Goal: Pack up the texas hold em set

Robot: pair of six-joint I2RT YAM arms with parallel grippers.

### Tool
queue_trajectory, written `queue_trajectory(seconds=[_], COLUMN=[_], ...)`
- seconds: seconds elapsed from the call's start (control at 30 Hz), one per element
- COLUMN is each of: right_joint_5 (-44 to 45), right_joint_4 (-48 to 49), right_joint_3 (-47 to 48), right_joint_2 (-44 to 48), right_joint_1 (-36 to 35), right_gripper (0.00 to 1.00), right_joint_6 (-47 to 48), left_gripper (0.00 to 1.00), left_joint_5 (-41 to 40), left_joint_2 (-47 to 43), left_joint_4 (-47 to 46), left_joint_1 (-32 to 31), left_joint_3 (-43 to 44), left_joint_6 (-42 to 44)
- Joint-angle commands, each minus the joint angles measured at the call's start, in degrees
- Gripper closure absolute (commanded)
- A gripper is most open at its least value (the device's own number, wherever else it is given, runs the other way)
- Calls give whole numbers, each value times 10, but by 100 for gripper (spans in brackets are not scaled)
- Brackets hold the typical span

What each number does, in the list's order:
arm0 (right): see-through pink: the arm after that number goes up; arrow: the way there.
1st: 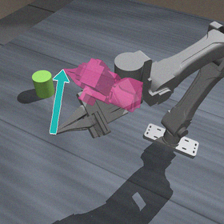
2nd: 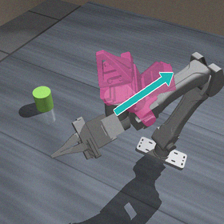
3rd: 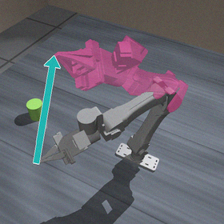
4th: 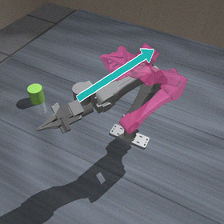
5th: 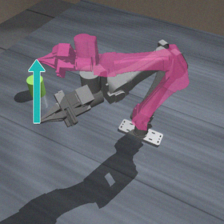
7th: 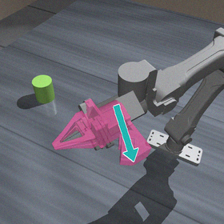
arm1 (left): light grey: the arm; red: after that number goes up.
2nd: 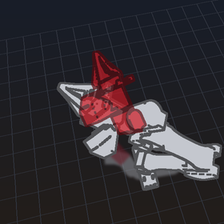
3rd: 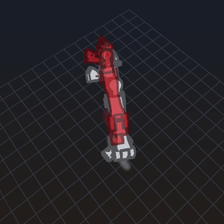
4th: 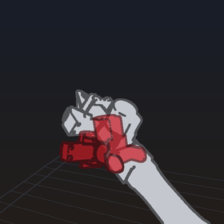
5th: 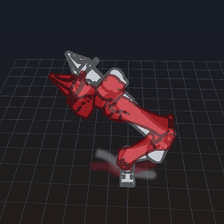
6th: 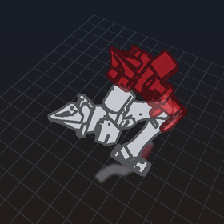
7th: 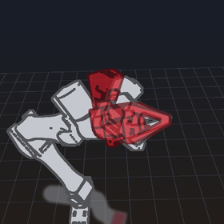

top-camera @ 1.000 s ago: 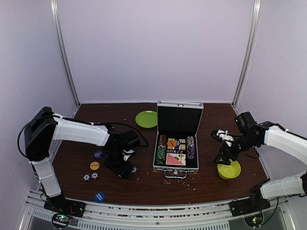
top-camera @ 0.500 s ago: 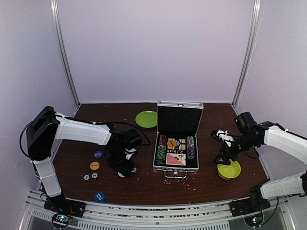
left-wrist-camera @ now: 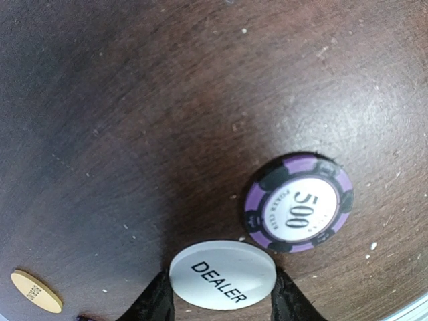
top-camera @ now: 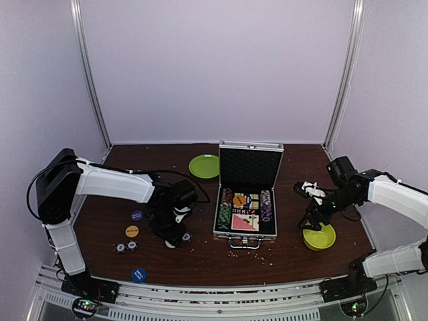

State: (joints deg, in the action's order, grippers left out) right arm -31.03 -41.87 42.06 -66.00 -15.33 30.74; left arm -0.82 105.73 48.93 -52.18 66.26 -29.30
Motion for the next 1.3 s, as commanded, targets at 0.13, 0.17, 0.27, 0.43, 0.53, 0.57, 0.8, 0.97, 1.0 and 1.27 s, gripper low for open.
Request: queue_trajectory(seconds=[0.13, 0.17, 0.27, 0.43, 0.53, 0.57, 0.8, 0.97, 1.0, 1.27], right_joint_5=[4, 5, 4, 4, 4, 4, 2, 2, 2, 1], right_joint_4=[-6, -6, -5, -6, -4, -4, -5, -4, -5, -5], right_joint_3=[15, 15, 15, 15, 14, 15, 15, 15, 15, 14], right_joint_2=[-2, -2, -2, 1, 3, 3, 5, 4, 2, 1], right_joint_1=[3, 3, 3, 3, 3, 3, 3, 3, 3, 3], right_gripper=[18, 18, 18, 18, 18, 18, 18, 18, 18, 18], right_joint_6=[4, 4, 4, 4, 3, 2, 2, 1, 1, 1], left_gripper=[57, 57, 57, 57, 57, 57, 57, 57, 57, 57], left_joint_5=[-23, -26, -30, -28, -24, -22, 1, 18, 19, 18], left_joint_2=[-34, -42, -59, -46, -17, -6, 87, 141, 151, 247], left_joint_4=[30, 38, 57, 58, 43, 37, -22, -74, -84, -111], left_joint_1=[-3, -7, -18, -32, -43, -45, -52, -55, -55, -56], left_joint_3=[4, 12, 47, 129, 186, 205, 322, 374, 385, 486], left_joint_6=[-8, -8, -4, 8, 22, 27, 45, 46, 46, 56])
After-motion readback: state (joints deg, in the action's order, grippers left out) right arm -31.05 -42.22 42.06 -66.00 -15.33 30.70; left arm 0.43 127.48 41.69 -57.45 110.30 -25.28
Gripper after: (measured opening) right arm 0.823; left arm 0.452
